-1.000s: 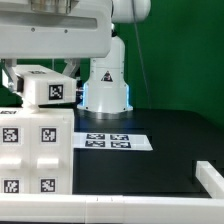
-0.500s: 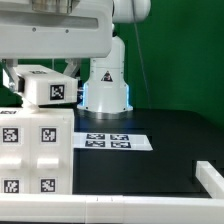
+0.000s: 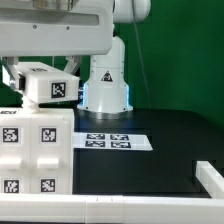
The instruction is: Assemble cabinet
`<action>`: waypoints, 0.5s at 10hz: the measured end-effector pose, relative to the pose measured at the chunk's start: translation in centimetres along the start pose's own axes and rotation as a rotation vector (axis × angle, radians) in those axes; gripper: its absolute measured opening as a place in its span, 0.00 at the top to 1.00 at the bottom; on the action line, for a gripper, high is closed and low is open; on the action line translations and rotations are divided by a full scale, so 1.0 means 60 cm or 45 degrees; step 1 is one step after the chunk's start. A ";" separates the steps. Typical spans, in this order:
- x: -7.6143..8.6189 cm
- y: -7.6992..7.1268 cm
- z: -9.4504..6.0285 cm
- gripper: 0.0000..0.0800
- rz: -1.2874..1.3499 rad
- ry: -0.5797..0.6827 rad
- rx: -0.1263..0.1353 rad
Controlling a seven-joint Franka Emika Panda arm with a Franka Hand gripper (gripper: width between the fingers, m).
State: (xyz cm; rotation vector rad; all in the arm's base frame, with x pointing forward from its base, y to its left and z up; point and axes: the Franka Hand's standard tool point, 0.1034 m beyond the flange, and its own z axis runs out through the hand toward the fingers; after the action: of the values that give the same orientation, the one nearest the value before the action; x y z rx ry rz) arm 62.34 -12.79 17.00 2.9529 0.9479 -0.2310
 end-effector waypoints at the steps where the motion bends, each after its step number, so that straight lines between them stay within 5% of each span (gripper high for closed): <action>1: 0.000 0.000 0.001 0.30 0.000 -0.001 0.000; 5: 0.011 0.012 -0.005 0.30 -0.036 0.002 -0.013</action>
Offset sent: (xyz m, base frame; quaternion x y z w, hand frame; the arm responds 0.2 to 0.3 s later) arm 0.0306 0.0046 0.0101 0.0085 0.0388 -0.0696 0.9968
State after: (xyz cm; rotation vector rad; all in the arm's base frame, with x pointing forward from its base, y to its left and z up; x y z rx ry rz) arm 63.29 -12.98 17.16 2.9327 0.9889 -0.2237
